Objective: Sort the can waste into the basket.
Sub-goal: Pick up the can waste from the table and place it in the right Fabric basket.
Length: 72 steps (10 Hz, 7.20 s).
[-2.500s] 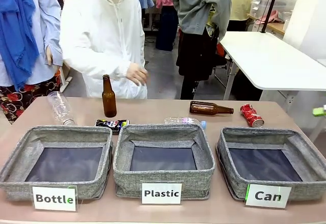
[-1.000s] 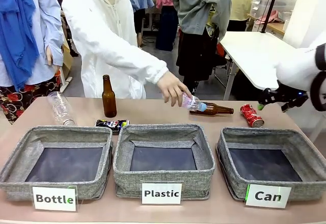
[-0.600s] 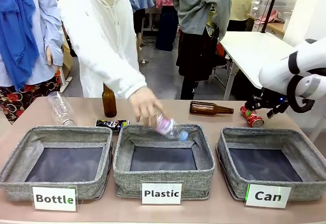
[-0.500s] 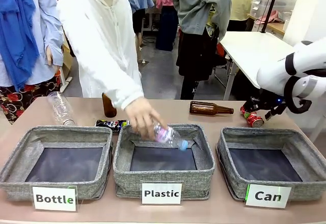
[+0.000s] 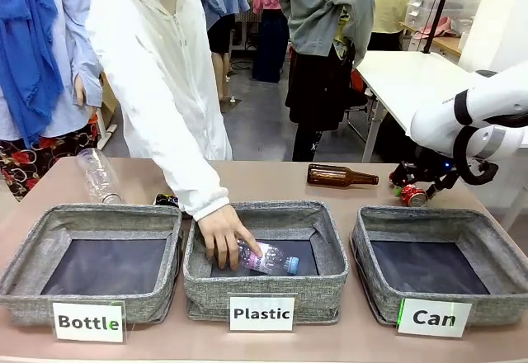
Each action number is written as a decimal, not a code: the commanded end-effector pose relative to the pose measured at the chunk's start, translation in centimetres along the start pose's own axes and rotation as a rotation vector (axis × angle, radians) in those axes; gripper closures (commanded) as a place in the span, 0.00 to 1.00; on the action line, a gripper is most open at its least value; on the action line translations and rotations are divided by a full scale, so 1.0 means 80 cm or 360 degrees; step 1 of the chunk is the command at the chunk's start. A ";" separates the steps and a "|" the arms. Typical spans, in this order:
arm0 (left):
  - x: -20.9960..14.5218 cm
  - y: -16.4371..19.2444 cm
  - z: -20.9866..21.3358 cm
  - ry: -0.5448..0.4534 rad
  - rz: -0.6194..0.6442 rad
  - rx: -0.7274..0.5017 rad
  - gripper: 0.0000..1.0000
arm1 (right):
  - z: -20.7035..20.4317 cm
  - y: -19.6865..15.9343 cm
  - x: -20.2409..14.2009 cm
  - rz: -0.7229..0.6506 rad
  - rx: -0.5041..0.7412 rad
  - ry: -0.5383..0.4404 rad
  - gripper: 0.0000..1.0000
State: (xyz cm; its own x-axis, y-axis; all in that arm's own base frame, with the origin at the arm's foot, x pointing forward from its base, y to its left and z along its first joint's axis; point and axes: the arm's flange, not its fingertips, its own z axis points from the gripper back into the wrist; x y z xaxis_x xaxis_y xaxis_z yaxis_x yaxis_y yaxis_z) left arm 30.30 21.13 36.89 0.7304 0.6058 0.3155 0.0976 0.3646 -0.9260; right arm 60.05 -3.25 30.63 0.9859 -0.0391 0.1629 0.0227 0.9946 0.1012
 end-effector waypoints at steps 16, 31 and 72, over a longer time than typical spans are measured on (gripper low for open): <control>0.000 0.001 0.001 -0.0004 -0.0033 -0.0025 0.00 | 0.195 0.006 -0.143 0.0670 0.0122 -0.0067 1.00; 0.000 0.001 0.001 -0.0004 -0.0033 -0.0025 0.00 | 0.188 0.007 -0.258 0.2140 0.0498 0.0097 0.00; -0.062 -0.084 -0.031 0.0963 -0.0313 0.0255 0.00 | 0.196 -0.089 -0.223 0.0254 0.1816 0.0188 0.00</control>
State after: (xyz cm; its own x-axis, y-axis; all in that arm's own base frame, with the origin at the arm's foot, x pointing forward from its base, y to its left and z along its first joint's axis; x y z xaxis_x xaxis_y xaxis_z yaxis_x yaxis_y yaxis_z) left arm 28.32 14.98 42.10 0.9706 0.0487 0.2356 0.1844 0.4787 -0.8584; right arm 39.90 -11.14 42.54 0.9778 0.1502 0.1459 -0.1869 0.3121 0.9315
